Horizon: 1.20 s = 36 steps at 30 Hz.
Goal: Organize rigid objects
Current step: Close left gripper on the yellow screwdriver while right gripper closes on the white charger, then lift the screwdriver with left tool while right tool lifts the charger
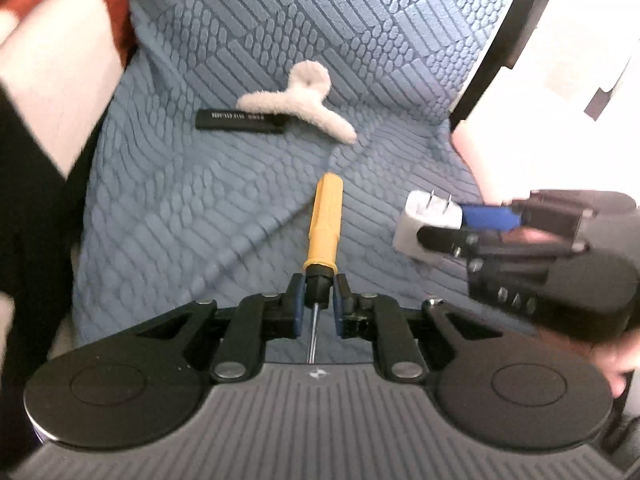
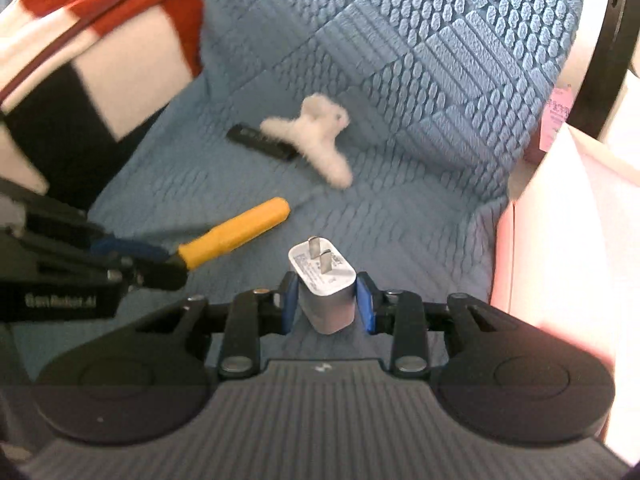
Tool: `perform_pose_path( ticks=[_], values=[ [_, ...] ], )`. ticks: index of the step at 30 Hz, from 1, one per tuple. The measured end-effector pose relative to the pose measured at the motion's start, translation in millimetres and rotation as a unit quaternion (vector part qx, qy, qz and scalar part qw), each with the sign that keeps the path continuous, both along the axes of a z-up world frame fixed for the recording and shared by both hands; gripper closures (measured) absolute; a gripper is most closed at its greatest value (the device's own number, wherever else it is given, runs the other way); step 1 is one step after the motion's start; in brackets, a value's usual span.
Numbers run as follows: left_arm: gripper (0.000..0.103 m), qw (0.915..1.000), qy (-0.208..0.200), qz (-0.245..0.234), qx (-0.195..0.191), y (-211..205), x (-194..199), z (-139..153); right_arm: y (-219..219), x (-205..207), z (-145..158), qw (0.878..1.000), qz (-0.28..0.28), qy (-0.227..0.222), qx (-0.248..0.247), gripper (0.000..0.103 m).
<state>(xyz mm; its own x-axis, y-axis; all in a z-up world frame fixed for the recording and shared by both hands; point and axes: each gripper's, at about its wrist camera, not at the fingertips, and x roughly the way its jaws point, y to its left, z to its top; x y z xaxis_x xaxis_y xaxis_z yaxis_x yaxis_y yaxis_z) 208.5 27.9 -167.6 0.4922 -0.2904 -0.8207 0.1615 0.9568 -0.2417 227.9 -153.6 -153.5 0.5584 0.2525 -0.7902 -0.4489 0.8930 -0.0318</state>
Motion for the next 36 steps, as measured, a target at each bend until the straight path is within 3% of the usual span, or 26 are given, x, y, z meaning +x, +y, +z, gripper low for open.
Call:
perform_pose_path(
  ticks=[5,12,18,27,31,35,36],
  values=[
    [0.086,0.9996,0.006,0.015,-0.022,-6,-30,1,-7,-31,0,1.0,-0.01,0.003,-0.003,0.069],
    [0.086,0.9994,0.008,0.019,-0.029,-14,-58,7,-9,-69,10,1.0,-0.025,-0.007,0.002,0.069],
    [0.086,0.9993,0.014,0.024,-0.025,-16,-76,10,-10,-99,11,0.999,-0.029,0.013,0.008,0.069],
    [0.085,0.9989,0.028,0.024,-0.029,-21,-65,0,-8,-110,5,0.999,-0.028,0.025,-0.002,0.069],
    [0.084,0.9967,0.038,0.037,-0.062,-15,-59,-2,-15,-106,4,0.998,-0.034,0.044,0.02,0.068],
    [0.065,0.9954,0.04,0.05,-0.071,-12,-55,-3,-15,-105,3,0.998,-0.033,0.044,0.035,0.058],
    [0.065,0.9949,0.042,0.052,-0.076,-12,-55,-4,-13,-105,1,0.998,-0.029,0.041,0.034,0.057]
  ],
)
